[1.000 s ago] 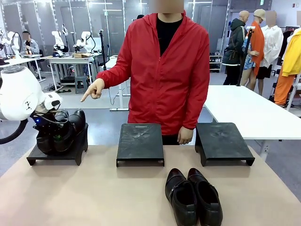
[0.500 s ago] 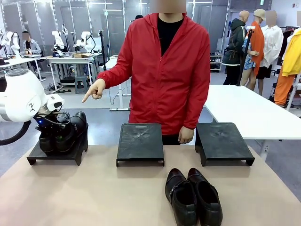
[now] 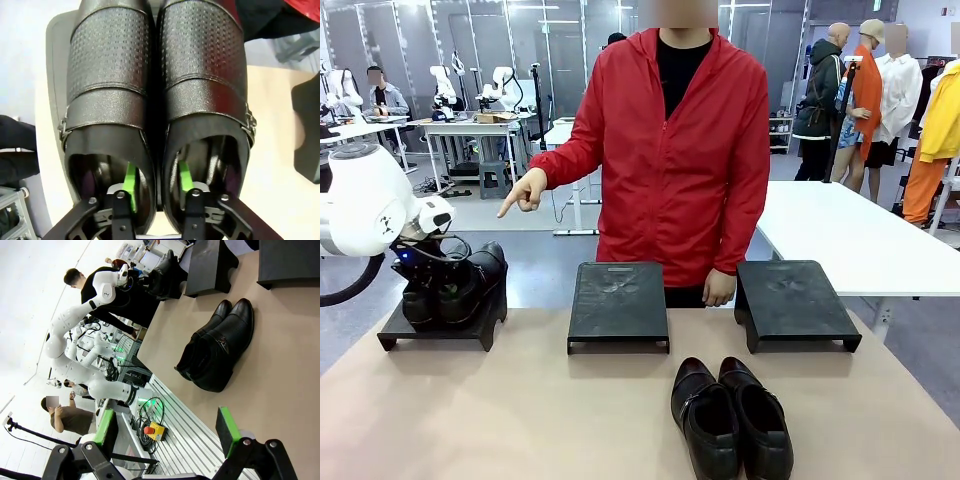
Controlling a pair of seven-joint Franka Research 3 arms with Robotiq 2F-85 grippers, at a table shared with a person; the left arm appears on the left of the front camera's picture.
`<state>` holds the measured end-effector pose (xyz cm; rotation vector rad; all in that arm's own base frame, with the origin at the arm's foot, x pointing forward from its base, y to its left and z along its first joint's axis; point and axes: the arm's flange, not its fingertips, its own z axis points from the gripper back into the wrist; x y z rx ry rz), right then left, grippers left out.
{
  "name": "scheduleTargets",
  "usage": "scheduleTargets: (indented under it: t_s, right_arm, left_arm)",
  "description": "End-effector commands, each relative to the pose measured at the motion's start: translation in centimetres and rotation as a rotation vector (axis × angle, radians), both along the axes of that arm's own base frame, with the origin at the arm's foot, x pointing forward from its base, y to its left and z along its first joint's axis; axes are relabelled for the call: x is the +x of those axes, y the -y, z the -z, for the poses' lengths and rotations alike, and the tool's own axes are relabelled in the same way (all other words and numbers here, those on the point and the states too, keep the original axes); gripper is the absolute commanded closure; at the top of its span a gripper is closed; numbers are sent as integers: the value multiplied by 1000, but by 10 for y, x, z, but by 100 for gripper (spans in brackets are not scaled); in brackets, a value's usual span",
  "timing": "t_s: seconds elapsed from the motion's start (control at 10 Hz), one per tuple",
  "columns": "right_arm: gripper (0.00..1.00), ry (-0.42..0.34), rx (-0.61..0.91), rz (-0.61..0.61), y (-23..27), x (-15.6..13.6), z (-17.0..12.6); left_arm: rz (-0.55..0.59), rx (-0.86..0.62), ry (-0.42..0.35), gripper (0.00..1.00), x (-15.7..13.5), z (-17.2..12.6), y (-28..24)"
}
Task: Place the shoes on the stand as instructed by the person.
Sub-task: Pick up one pair of Shoes and place it on the Shoes Stand indicated by the person.
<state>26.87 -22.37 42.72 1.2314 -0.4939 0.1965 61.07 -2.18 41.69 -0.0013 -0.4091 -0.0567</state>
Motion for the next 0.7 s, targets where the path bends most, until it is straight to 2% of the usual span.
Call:
scheduleTargets:
  t_s: [0.0, 0.1, 0.2, 0.4, 0.5, 0.6]
  right_arm:
    - [0, 9, 11, -2, 1, 0, -2]
    - [0, 9, 11, -2, 1, 0, -2]
    - [0, 9, 11, -2, 1, 0, -2]
    - [0, 9, 11, -2, 1, 0, -2]
    - [0, 9, 11, -2, 1, 0, -2]
    - [0, 9, 11, -2, 1, 0, -2]
  left_arm:
    - [34, -36, 1, 10, -7, -12, -8]
    - [33, -40, 3, 26, -9, -16, -7]
    - [39, -49, 2, 0, -12, -19, -6]
    - [14, -60, -17, 0, -18, -24, -4]
    - [-8, -77, -30, 7, -21, -25, -4]
    - [-14, -77, -31, 0, -26, -26, -4]
